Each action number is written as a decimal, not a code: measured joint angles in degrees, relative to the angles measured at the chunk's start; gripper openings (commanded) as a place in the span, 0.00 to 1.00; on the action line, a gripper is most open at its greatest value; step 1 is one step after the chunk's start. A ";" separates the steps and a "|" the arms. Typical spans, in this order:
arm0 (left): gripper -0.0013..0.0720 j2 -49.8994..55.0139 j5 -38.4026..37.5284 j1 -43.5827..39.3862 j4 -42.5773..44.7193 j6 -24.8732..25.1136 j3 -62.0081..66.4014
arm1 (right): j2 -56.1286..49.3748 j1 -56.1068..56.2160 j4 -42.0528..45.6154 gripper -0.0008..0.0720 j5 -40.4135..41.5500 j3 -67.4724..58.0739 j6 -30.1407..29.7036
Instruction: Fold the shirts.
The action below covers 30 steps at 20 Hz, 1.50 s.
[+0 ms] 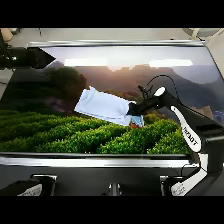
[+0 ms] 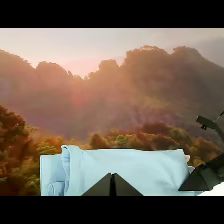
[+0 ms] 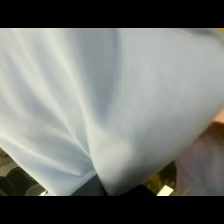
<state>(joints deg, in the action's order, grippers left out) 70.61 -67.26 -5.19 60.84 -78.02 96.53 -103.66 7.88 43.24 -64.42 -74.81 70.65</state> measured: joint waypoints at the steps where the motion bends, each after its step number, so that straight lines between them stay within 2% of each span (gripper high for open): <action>1: 0.06 0.00 0.00 -0.09 0.02 0.00 0.00 | 0.07 0.07 -2.14 0.05 0.00 -0.20 -2.54; 4: 0.06 0.00 0.11 -0.26 0.02 0.00 0.00 | 1.75 -2.78 -7.82 0.05 -2.69 -3.17 -10.16; 6: 0.06 0.00 0.17 -0.31 0.04 0.00 0.00 | 4.39 -7.15 -8.20 0.05 -7.30 -6.69 -12.39; 10: 0.06 0.50 0.33 -0.39 0.09 0.00 -0.02 | 11.45 -19.65 -6.14 0.05 -16.06 -13.68 -11.32; 15: 0.06 1.25 0.70 -0.39 0.11 0.00 -0.02 | 17.68 -36.70 2.19 0.05 -25.09 -18.86 -9.88; 21: 0.06 1.42 0.76 -0.52 0.07 0.02 -0.02 | 19.47 -51.30 6.32 0.05 -25.20 -21.03 -11.37; 27: 0.06 1.42 0.76 -1.27 -0.17 0.02 -0.02 | 20.65 -57.90 7.13 0.05 -21.92 -21.44 -11.10; 30: 0.06 1.42 0.76 -1.38 -0.20 0.31 -0.02 | 21.84 -60.50 8.04 0.05 -24.26 -21.51 -9.86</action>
<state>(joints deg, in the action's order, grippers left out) 72.03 -66.50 -6.57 60.64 -77.71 96.51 -81.82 -52.62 51.29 -88.68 -96.31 60.80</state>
